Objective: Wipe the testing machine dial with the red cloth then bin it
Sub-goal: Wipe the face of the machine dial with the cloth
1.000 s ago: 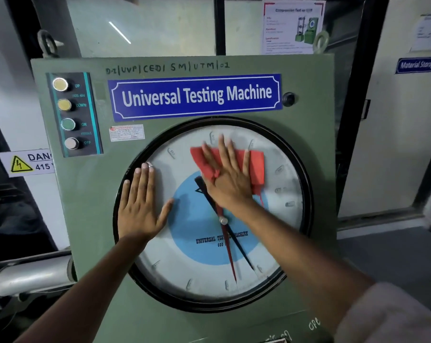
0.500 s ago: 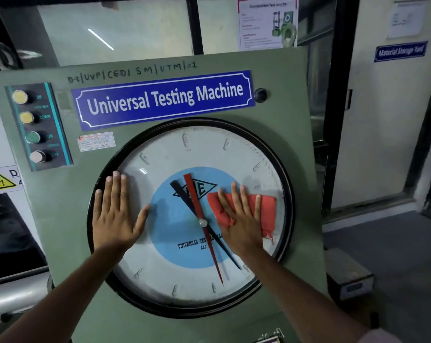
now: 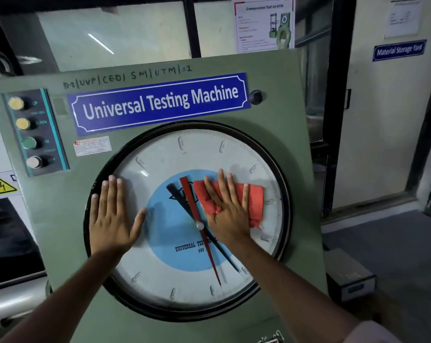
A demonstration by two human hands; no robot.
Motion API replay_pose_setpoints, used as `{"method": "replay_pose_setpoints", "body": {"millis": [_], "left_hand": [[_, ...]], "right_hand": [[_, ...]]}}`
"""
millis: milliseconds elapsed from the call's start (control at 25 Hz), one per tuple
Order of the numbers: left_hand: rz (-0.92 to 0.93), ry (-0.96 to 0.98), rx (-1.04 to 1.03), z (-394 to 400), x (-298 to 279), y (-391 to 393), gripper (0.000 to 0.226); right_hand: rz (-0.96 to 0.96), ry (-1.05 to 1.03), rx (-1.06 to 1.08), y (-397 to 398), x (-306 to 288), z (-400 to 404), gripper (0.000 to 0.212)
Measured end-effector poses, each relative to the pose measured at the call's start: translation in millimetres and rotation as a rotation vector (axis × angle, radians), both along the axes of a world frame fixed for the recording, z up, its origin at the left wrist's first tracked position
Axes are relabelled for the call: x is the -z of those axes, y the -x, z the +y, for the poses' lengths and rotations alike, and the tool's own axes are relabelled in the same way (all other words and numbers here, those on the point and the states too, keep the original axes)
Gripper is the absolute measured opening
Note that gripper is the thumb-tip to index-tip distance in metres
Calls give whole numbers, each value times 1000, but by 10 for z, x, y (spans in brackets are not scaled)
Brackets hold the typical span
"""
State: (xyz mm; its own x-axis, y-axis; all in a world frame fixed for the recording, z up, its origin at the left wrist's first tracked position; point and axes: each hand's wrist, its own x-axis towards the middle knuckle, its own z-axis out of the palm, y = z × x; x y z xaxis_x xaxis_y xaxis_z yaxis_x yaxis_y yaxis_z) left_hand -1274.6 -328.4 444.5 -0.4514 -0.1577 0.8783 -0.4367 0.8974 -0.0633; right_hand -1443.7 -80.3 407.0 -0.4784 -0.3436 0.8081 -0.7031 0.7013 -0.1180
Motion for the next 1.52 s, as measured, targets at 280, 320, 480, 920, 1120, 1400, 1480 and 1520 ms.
{"method": "replay_pose_setpoints", "body": {"millis": [280,320,480,920,1120,1400,1480,1520], "left_hand": [[-44,-22,-8,18,-45,-10,94],[-51,-18,3,35,-52,-10,94],[-77,-31,14,68,-140,36,94],[-93,-20,58,136,-352,228,92],[-24,-72,52,119,-299,202,93],[40,-101,4,149,-231,208,95],[28,-99,-7,143,-216,223,94],[25,-96,-9,135,-213,234,94]], "right_hand": [[-60,69,60,3,-337,-128,79],[-63,58,66,-75,-199,-82,79],[-34,11,37,54,-452,-110,83],[-82,22,45,70,-499,-99,77],[-98,170,32,-90,-1283,-668,78],[282,-180,-61,14,-1355,-646,79],[106,20,76,283,-1341,-302,71],[8,124,115,332,-1311,-211,71]]}}
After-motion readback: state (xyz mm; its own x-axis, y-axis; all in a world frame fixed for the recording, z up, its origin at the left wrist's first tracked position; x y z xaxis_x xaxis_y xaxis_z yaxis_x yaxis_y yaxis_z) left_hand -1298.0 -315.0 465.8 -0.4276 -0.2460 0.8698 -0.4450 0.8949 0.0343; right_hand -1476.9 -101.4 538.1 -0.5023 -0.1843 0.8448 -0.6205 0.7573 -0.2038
